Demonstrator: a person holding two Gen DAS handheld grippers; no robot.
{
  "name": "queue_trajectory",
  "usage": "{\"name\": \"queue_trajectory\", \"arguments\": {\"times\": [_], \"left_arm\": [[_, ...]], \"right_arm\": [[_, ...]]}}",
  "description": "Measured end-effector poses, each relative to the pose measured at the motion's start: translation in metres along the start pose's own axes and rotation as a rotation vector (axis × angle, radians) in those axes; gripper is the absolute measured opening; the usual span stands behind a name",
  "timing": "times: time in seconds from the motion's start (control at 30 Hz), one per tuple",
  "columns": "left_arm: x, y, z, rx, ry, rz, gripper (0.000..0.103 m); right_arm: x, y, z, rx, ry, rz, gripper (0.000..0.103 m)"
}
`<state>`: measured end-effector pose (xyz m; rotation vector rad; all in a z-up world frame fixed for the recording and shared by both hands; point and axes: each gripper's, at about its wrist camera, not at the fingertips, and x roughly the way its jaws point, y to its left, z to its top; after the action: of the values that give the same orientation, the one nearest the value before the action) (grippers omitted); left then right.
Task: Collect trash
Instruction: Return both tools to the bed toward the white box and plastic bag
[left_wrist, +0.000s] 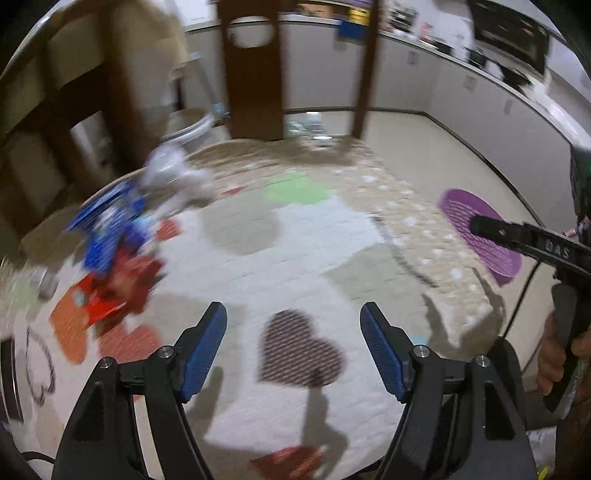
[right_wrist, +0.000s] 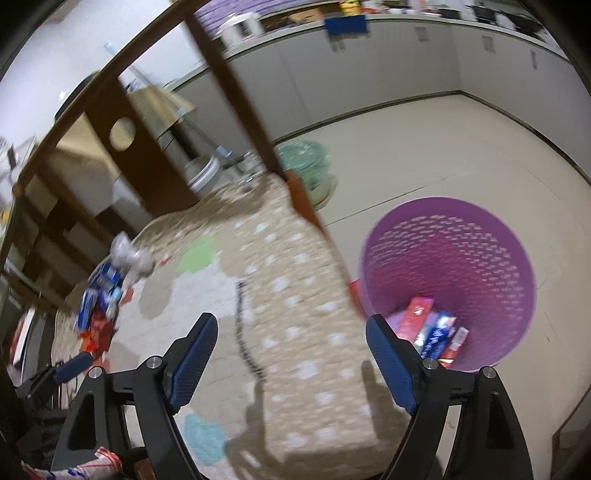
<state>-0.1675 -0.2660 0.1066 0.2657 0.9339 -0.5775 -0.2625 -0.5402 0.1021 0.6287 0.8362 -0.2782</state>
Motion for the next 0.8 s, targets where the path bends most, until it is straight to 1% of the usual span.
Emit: {"name": "queue_trajectory", "arguments": {"times": [0.13, 0.33, 0.37, 0.47, 0.6, 0.67, 0.8], "left_arm": [[-0.01, 0.051, -0.017, -0.103, -0.009, 0.045, 0.075], [-0.017, 0.134, -0.041, -0.243, -0.013, 0.154, 0.075], [-0.017, 0.153, -0.045, -0.277, -0.009, 0.174, 0.075], [-0.021, 0.194, -0.049, -0.34, -0.016, 0.213, 0.075], [-0.024, 0.247, -0.048, -0.386, -0.032, 0.292, 0.076], [-0.023, 0.271, -0.044, -0.421, -0.033, 0.309, 0.076], [-0.018, 0.316, -0.035, -0.521, -0.039, 0.3, 0.079]], "right_arm": [[0.011, 0.028, -0.009, -0.051, 0.039, 0.014, 0.086], [0.029, 0.069, -0.02, -0.131, 0.096, 0.024, 0.086], [0.032, 0.073, -0.021, -0.14, 0.103, 0.025, 0.086], [0.041, 0.09, -0.024, -0.172, 0.126, 0.03, 0.086], [0.055, 0.114, -0.027, -0.211, 0.151, 0.044, 0.086], [0.063, 0.128, -0.026, -0.229, 0.162, 0.052, 0.086], [0.08, 0.154, -0.024, -0.272, 0.178, 0.069, 0.086]]}}
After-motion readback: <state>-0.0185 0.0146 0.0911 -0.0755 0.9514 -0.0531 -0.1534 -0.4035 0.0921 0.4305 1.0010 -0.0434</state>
